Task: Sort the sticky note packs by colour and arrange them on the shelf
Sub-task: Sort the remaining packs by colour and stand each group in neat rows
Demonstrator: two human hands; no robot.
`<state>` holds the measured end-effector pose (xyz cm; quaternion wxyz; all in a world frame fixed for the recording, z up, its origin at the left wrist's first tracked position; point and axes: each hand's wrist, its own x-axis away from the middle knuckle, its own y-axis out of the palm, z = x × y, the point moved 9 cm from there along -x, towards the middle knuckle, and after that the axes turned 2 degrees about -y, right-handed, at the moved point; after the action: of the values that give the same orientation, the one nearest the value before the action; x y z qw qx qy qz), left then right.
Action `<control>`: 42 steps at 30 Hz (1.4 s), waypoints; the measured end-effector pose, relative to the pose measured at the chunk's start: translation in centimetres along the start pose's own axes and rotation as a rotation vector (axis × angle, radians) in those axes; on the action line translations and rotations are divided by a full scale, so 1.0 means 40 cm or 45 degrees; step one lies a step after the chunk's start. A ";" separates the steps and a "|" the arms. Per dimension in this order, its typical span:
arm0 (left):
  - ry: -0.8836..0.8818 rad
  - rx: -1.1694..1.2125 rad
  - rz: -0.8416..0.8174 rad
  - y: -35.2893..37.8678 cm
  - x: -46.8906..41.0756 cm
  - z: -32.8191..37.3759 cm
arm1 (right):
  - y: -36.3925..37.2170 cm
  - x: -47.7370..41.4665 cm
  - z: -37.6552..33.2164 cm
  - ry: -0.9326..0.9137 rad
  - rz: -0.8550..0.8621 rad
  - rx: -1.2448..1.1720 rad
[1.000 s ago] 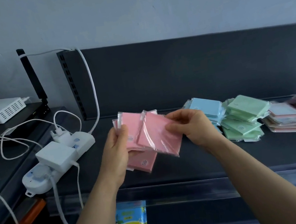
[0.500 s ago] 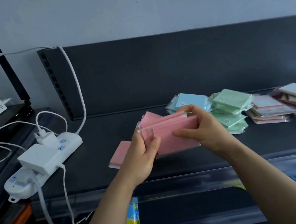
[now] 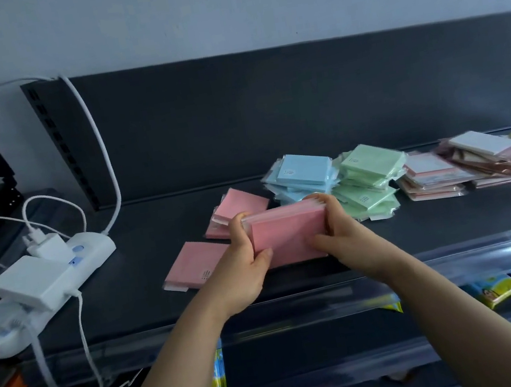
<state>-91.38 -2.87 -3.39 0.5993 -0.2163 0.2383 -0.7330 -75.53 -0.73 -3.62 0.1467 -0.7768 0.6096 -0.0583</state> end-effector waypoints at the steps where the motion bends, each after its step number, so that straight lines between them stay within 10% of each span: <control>1: 0.006 0.010 0.033 -0.006 -0.002 -0.004 | -0.007 0.001 -0.001 -0.006 0.018 -0.053; 25: -0.061 0.474 0.811 -0.381 -0.152 -0.098 | 0.125 -0.335 -0.207 -0.107 0.159 0.186; 42: -0.190 0.488 0.665 -0.355 -0.354 -0.231 | 0.150 -0.509 -0.061 0.262 0.297 0.409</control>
<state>-105.29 14.23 -2.53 0.8126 -0.0844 0.0987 -0.5682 -86.84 17.22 -1.31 0.2114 -0.6575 0.6901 -0.2164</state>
